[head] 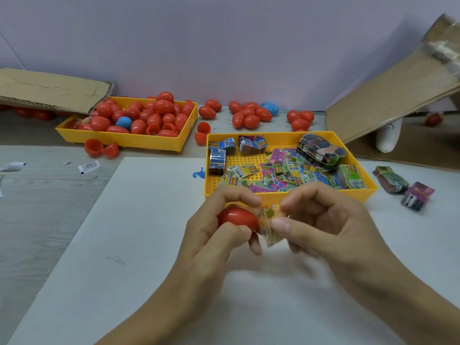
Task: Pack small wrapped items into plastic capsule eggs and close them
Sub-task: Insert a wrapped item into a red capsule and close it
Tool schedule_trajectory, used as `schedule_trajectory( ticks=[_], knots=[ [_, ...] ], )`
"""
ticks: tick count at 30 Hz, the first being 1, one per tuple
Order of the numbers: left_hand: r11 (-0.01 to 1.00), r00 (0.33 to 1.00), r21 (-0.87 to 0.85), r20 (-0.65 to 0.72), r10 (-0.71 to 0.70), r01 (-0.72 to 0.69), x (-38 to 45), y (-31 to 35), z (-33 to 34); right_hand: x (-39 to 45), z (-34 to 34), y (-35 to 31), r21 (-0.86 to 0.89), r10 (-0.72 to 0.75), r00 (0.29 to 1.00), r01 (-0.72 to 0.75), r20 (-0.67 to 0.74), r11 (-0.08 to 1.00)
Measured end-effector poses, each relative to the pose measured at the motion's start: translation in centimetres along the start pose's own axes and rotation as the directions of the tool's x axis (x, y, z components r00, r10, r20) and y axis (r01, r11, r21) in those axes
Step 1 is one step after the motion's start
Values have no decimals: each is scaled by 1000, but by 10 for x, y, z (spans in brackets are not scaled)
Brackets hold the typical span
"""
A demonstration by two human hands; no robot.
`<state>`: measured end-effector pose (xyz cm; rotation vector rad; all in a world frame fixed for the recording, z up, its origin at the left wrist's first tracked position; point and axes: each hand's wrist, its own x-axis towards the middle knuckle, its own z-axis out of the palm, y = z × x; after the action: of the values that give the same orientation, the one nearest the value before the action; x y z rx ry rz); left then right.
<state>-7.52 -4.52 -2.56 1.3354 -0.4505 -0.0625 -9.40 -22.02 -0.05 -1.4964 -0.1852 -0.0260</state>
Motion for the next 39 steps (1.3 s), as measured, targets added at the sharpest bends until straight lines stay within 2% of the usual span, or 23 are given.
schedule_trajectory(
  ticks=[3,7,11,16,20,28,36,39],
  knots=[
    [999,998,-53,-63,2,-5,2,-1,3,-2,2,3,-240,-261,951,217,-167,946],
    [997,990,23,-122,75,-72,2,3,9,-5,2,6,-428,-406,901,309,-154,849],
    [993,985,75,-139,103,-93,1,7,11,-6,6,9,-384,-365,921,290,-138,877],
    [997,992,48,-107,65,-60,-1,7,8,-7,8,8,-248,-288,946,246,-149,937],
    [997,993,25,-81,81,-79,-1,6,8,-6,7,7,-206,-254,952,217,-173,954],
    [994,993,42,-65,99,-96,-2,4,8,-7,8,7,-233,-253,950,208,-184,950],
    [971,985,211,-107,133,-108,0,3,3,-7,7,7,-295,-259,945,194,-200,935],
    [972,984,196,-98,152,-131,1,3,2,-7,8,5,-311,-258,946,189,-198,931]
  ],
)
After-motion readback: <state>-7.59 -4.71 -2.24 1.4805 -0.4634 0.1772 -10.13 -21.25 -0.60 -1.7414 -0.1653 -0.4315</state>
